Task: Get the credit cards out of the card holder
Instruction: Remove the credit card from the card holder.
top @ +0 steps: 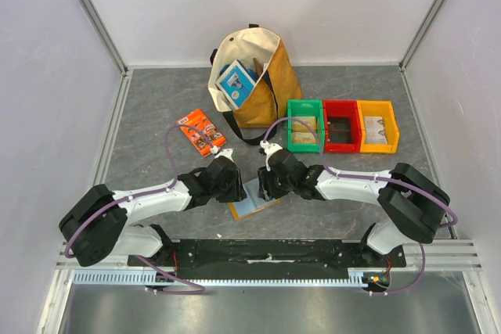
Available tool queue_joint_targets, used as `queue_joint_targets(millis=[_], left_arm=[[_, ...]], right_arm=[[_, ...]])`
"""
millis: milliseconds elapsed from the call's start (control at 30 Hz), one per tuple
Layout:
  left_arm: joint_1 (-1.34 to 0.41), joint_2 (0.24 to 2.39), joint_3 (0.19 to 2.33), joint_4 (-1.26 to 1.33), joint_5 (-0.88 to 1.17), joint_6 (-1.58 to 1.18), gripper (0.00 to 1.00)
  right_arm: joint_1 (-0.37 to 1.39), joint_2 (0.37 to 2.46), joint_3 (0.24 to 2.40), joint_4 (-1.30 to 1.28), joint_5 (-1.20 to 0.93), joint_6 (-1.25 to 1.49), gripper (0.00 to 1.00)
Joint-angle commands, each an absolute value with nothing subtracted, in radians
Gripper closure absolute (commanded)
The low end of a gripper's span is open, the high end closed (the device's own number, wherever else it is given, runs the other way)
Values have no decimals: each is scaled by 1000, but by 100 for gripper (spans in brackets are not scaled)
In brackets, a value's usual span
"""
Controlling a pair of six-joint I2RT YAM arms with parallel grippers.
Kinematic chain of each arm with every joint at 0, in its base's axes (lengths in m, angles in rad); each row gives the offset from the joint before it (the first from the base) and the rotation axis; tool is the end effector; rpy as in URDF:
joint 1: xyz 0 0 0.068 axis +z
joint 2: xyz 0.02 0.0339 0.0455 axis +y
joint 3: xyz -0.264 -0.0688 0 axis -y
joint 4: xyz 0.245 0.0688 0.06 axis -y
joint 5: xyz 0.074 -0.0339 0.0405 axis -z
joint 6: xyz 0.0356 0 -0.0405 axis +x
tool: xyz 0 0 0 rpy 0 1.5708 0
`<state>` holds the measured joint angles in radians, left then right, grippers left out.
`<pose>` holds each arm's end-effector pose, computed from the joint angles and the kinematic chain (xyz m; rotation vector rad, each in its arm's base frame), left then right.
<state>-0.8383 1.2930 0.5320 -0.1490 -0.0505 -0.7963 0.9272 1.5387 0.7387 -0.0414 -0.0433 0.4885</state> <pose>0.1576 -0.1725 0.1554 0.0319 2.5888 -0.6028 0.1778 0.2395 0.1617 -0.5716 2.4676 0.6704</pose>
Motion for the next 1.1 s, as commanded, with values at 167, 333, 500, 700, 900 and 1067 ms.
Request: queue_joint_targets(millis=[167, 333, 500, 700, 900, 1067], left_arm=[[-850, 1302, 505, -163, -29, -833, 59], [-850, 1272, 491, -160, -37, -860, 59], [-851, 1132, 443, -179, -110, -922, 56], [-850, 815, 414, -336, -267, -991, 49], [-850, 601, 462, -486, -337, -980, 45], [-848, 624, 494, -448, -284, -965, 43]], right_arm=[[933, 1500, 773, 28, -139, 506, 56], [933, 1485, 775, 75, -215, 512, 57], [953, 1520, 805, 94, -290, 505, 56], [1017, 1614, 862, 94, -311, 491, 54], [1054, 1681, 916, 60, -322, 472, 50], [1042, 1619, 923, 2, -210, 434, 48]])
